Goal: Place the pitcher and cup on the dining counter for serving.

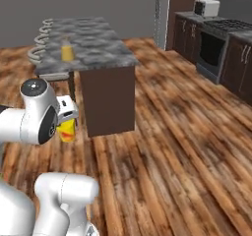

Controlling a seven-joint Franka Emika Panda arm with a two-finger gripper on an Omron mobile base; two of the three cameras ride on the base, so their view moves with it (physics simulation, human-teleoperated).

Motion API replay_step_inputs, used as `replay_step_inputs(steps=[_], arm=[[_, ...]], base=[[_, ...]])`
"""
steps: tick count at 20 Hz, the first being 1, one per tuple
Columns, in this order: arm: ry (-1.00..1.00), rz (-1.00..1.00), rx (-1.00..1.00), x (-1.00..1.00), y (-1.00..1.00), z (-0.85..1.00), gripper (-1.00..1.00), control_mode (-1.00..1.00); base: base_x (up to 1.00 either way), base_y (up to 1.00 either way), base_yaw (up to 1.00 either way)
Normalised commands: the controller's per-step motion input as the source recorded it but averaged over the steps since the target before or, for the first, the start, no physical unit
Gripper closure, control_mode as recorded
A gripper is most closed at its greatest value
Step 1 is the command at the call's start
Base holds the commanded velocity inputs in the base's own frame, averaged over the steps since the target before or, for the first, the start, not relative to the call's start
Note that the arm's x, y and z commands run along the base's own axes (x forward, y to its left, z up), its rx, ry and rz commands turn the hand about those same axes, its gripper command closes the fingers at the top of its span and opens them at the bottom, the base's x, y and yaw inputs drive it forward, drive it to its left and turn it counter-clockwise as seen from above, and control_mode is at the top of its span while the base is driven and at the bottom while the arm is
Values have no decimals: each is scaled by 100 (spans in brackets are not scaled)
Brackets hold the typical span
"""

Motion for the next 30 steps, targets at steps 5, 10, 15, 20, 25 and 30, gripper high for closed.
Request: replay_step_inputs(steps=[5, 10, 15, 20, 25, 30], arm=[[0, 0, 0, 0, 0, 0, 100, 100], [0, 0, 0, 0, 0, 0, 100, 100], [0, 0, 0, 0, 0, 0, 100, 100], [0, 0, 0, 0, 0, 0, 100, 100], [0, 0, 0, 0, 0, 0, 100, 100], [0, 0, 0, 0, 0, 0, 100, 100]], base=[[90, 45, 43], [100, -62, 12], [100, -88, 11], [100, -36, 9], [100, -16, 9], [92, 0, 9]])
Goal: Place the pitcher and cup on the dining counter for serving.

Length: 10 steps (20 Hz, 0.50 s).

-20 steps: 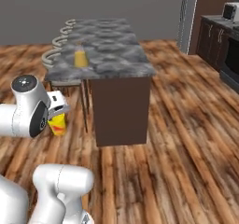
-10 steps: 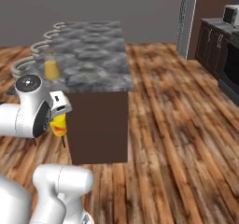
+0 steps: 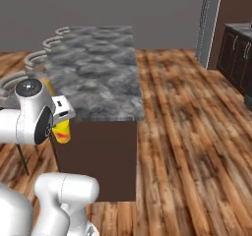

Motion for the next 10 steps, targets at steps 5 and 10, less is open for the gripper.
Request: replay_step_inputs(steps=[5, 10], arm=[[0, 0, 0, 0, 0, 0, 100, 100], [0, 0, 0, 0, 0, 0, 100, 100]], base=[[84, 5, 11], [83, -5, 9]])
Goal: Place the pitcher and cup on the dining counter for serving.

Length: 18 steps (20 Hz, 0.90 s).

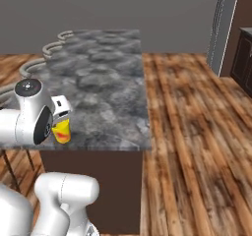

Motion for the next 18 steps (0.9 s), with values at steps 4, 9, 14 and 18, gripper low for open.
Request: replay_step_inputs(steps=[4, 9, 14, 18], arm=[[0, 0, 0, 0, 0, 0, 100, 100], [0, 0, 0, 0, 0, 0, 100, 100], [20, -2, -1, 100, 0, 0, 100, -100], [18, -4, -9, 100, 7, 0, 100, -100]], base=[[80, -19, 2], [80, -15, 0], [0, 0, 0], [0, 0, 0]])
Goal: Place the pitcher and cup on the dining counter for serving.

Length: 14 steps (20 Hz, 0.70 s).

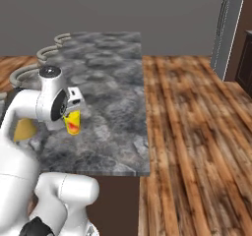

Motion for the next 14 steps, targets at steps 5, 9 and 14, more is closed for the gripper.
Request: replay_step_inputs(steps=[5, 9, 14], arm=[[8, -2, -16, 100, 28, -7, 100, -100], [-2, 38, -8, 100, 2, -36, 100, -100], [1, 48, -1, 83, 0, -5, 100, -100]], base=[[0, 0, 0], [0, 0, 0], [0, 0, 0]])
